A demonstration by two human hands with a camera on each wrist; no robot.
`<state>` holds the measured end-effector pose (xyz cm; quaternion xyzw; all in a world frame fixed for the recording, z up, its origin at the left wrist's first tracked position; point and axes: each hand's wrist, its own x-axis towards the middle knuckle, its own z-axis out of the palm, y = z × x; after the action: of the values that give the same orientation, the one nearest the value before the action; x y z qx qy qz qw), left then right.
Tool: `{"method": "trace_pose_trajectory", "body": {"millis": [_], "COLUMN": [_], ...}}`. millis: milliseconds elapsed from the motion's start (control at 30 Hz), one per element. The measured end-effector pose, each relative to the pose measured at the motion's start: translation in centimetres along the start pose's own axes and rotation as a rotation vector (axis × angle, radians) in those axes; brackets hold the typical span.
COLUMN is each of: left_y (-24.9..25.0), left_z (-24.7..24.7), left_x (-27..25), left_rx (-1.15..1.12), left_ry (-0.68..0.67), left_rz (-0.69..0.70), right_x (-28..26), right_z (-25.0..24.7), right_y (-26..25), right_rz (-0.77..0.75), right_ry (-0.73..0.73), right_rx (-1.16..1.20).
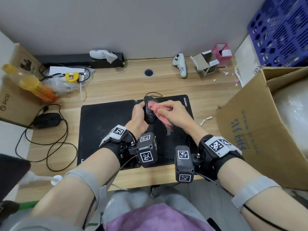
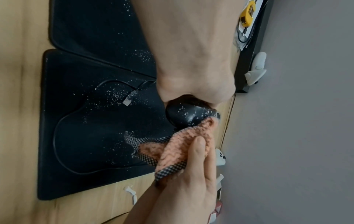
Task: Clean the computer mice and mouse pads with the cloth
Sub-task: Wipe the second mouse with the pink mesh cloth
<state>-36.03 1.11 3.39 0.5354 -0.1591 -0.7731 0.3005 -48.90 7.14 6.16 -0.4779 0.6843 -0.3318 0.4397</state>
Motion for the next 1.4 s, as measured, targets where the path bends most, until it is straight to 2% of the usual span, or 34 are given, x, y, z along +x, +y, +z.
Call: {"method": "trace_pose_trajectory", "body": {"millis": [67, 133, 333, 400, 467, 633, 767, 833, 900, 1033, 1100, 1200, 1300, 1400], "left_y": [0.0, 0.0, 0.0, 0.1, 0.6, 1.7, 1.7, 1.6, 1.8, 2.4, 2.6, 2.8, 2.8, 2.9], "left_z": [0.1, 0.3, 0.6, 0.7, 0.6, -0.7, -1.5, -1.8, -1.9, -1.3, -1.2, -1.6, -2.1, -2.5], "left_x": [0.2, 0.1, -1.6, -2.0, -2.1, -0.9, 0.2, 0.4, 0.1, -1.3, -1.9, -2.2, -1.9, -1.2], "left_rx": [-0.014, -0.026, 0.032, 0.041, 0.023, -0.022, -0.053, -0.047, -0.02, 0.076, 0.155, 0.208, 0.181, 0.131], "left_ry": [0.029, 0.019, -0.179, -0.228, -0.221, -0.097, 0.047, 0.058, 0.009, -0.189, -0.233, -0.263, -0.22, -0.13], "left_rz": [-0.028, -0.062, -0.108, -0.099, -0.092, -0.067, -0.068, -0.075, -0.073, -0.053, -0.051, -0.043, -0.011, 0.025], "right_x": [-0.2, -0.4, 0.5, 1.0, 1.4, 0.8, -0.2, -0.4, -0.2, 1.1, 1.9, 3.1, 3.3, 2.1], "right_z": [-0.3, -0.6, -1.2, -0.7, 0.1, 1.5, 2.2, 1.8, 1.2, 1.1, 1.4, 1.4, 1.8, 2.1], "right_y": [-0.1, 0.0, 0.0, 0.2, 0.3, 0.0, -0.2, -0.2, -0.4, 0.0, 0.3, 0.4, -0.7, -1.6], "right_rz": [-0.041, -0.067, 0.02, 0.061, 0.096, 0.169, 0.13, 0.108, 0.128, 0.206, 0.246, 0.274, 0.273, 0.235], "right_ry": [-0.074, -0.069, 0.266, 0.311, 0.282, 0.127, 0.007, -0.036, -0.019, 0.207, 0.253, 0.187, -0.007, -0.19], "right_rx": [-0.099, -0.14, 0.033, 0.08, 0.097, 0.206, 0.163, 0.095, 0.114, 0.227, 0.236, 0.281, 0.427, 0.355]}}
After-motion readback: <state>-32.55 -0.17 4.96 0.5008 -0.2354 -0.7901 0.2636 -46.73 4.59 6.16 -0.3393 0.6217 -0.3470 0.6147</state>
